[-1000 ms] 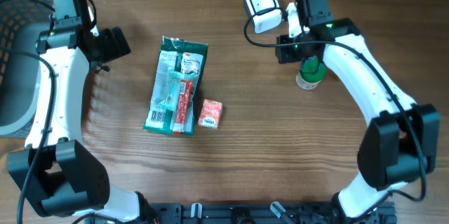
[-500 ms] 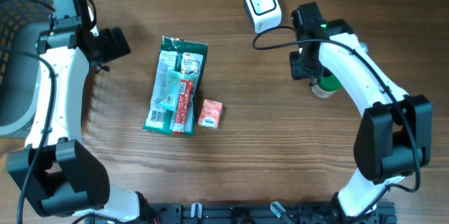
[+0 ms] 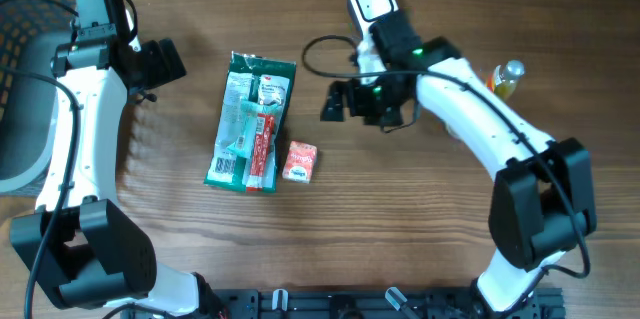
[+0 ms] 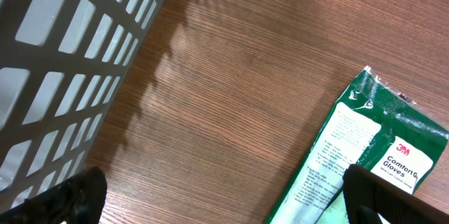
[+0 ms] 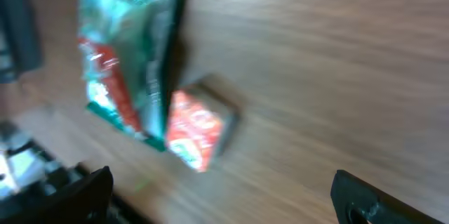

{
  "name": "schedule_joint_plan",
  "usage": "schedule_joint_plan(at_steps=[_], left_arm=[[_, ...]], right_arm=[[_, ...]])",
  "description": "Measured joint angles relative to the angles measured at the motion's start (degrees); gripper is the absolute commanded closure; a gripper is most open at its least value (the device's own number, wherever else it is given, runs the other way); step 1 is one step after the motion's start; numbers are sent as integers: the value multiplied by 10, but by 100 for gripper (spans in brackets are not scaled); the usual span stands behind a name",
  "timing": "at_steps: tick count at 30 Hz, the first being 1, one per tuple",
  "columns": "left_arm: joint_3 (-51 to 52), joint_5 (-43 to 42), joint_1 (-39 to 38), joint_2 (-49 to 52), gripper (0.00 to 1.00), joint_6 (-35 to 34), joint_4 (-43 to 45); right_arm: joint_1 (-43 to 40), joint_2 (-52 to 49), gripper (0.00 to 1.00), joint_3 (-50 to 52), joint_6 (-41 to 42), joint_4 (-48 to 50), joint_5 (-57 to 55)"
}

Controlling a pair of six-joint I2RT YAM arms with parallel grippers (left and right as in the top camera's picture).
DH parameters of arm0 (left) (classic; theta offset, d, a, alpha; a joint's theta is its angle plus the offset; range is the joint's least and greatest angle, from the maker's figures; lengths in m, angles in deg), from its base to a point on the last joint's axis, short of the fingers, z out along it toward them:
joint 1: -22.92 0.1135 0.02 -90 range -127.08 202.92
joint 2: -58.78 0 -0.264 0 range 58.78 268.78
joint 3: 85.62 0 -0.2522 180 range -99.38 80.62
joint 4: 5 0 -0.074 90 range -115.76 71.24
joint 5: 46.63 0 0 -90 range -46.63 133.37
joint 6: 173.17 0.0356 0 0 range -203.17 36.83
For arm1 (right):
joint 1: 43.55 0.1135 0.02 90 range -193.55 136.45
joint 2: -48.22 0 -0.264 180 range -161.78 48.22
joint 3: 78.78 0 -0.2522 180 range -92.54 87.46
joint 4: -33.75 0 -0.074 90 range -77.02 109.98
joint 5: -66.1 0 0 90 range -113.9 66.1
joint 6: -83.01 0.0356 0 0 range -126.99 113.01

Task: Scan the item barcode
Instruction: 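Reach the right gripper left to the red-orange box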

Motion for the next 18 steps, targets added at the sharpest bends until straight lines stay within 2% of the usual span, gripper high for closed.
schedule_joint_plan(at_steps=[3, 7, 10, 18], left_arm=[[0, 0, 0, 0, 0, 0, 0], [0, 0, 0, 0, 0, 0, 0], [0, 0, 0, 0, 0, 0, 0], [0, 0, 0, 0, 0, 0, 0]], right_arm=[[29, 0, 29, 0, 26, 4, 9], [61, 0, 31, 0, 62, 4, -25], [93, 0, 31, 0, 88, 3, -96], [101, 0, 31, 0, 119, 4, -175]])
